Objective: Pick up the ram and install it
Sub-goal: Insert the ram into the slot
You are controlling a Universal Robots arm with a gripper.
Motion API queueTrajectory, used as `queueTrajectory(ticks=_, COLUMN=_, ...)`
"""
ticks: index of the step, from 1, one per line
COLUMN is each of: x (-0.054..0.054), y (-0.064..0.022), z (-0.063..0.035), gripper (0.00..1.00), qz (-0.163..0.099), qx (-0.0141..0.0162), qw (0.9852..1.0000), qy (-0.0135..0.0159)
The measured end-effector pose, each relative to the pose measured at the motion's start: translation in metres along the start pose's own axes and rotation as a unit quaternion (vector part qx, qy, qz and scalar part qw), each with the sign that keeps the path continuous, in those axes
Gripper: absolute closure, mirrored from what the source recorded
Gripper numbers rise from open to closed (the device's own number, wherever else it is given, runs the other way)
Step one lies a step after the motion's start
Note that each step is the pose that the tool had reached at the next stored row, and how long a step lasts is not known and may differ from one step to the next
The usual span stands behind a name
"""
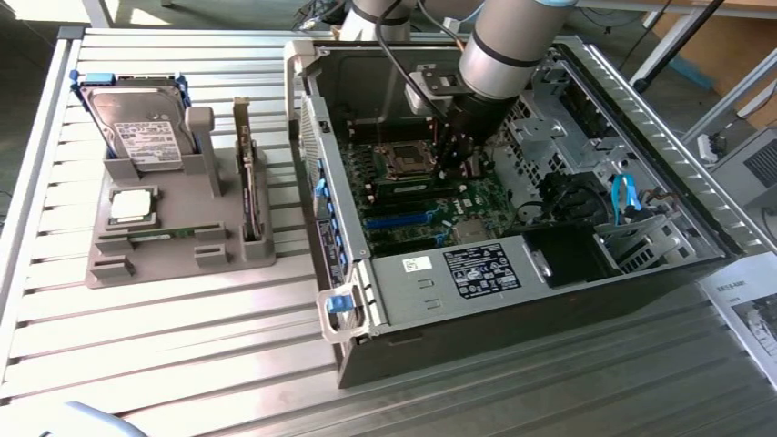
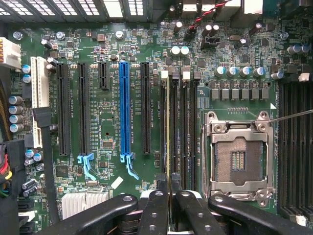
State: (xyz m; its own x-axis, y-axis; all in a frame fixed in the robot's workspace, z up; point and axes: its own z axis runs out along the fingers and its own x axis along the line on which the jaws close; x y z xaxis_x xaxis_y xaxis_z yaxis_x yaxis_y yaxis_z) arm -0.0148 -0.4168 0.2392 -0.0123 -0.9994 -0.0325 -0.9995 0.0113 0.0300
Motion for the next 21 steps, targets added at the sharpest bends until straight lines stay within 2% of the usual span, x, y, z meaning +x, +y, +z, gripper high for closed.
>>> queueTrajectory(ticks=21, x=0.0000, y=-0.0004, z=0.0020, gripper=0.87, qz=-0.002, qx=-0.0001, qw=1.0000, qy=0.0001)
